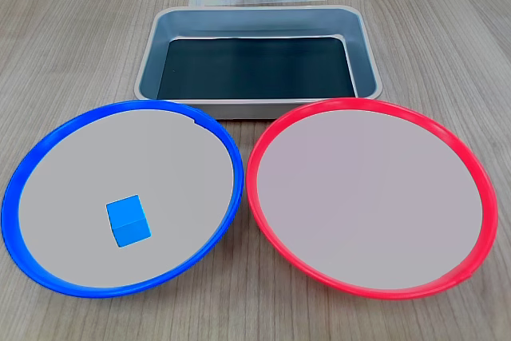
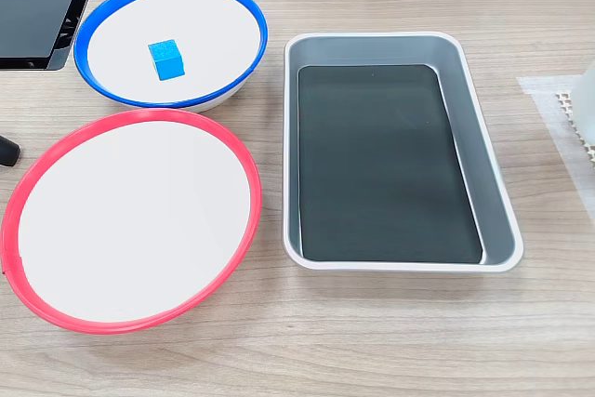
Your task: Move a blue block from tray to blue dish
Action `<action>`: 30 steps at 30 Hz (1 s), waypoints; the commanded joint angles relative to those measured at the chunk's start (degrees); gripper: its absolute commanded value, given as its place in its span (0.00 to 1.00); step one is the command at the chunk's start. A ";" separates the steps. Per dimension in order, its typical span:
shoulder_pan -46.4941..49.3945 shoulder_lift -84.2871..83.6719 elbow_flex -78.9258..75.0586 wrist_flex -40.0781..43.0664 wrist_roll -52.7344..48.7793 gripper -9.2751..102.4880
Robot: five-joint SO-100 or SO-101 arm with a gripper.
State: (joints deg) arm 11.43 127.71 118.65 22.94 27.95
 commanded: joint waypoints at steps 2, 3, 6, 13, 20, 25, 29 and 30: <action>-7.82 23.55 12.74 13.89 -8.96 0.08; -9.32 27.95 16.26 17.40 -11.34 0.08; -10.99 40.17 27.77 24.70 -15.21 0.08; -9.76 60.38 48.60 33.05 -21.27 0.08; -7.03 63.02 54.58 34.19 -23.73 0.08; -7.03 63.02 54.58 34.19 -23.20 0.08; -7.03 63.02 54.58 34.19 -23.29 0.08; -7.03 63.02 54.58 34.19 -23.29 0.09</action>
State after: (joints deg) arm 3.87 189.32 173.14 56.95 4.39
